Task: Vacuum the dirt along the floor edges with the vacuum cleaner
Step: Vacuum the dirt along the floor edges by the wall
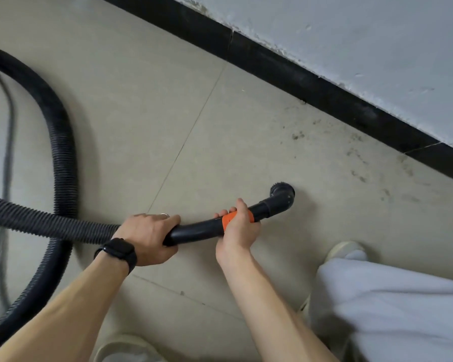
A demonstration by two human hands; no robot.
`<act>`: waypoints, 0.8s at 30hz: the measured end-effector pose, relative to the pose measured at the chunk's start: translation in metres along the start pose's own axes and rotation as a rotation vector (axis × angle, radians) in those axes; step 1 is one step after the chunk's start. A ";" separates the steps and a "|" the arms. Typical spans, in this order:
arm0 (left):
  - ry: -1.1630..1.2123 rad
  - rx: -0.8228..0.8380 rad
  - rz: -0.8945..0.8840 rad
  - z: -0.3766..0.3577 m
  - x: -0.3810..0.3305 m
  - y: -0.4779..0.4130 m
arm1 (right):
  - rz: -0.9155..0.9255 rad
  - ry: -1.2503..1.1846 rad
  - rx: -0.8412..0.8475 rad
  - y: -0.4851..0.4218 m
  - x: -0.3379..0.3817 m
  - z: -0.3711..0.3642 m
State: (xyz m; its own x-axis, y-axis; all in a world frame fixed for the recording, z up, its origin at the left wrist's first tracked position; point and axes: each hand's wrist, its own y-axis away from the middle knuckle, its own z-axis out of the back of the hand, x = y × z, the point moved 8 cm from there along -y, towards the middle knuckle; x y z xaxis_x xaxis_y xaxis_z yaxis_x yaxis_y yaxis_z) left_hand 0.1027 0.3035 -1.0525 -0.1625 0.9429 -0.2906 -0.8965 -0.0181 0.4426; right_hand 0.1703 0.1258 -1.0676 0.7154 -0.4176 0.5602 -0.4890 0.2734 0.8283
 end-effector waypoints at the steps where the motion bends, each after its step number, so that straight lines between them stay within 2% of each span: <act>1: 0.013 0.003 0.025 0.000 0.004 0.006 | -0.010 0.008 0.022 0.003 -0.004 -0.004; 7: 0.179 -0.066 0.208 0.023 0.030 0.033 | -0.062 0.088 0.253 0.019 -0.009 -0.060; 11: 0.195 -0.068 0.238 0.038 0.030 0.023 | -0.106 0.035 0.318 0.013 0.015 -0.083; 17: 0.140 0.065 0.170 0.029 0.019 0.006 | -0.074 0.040 0.148 0.008 0.022 -0.042; 21: 0.030 0.122 0.069 0.011 0.012 0.014 | -0.109 -0.012 -0.001 0.017 0.000 0.004; 24: 0.003 0.137 0.071 0.004 0.022 0.028 | -0.139 -0.008 -0.054 0.030 -0.020 0.016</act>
State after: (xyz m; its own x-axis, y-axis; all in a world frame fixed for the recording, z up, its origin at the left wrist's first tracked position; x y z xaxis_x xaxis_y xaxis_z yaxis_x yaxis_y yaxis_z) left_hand 0.0754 0.3254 -1.0429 -0.2245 0.9401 -0.2566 -0.8181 -0.0388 0.5738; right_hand 0.1328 0.1282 -1.0541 0.7704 -0.4612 0.4403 -0.3577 0.2591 0.8972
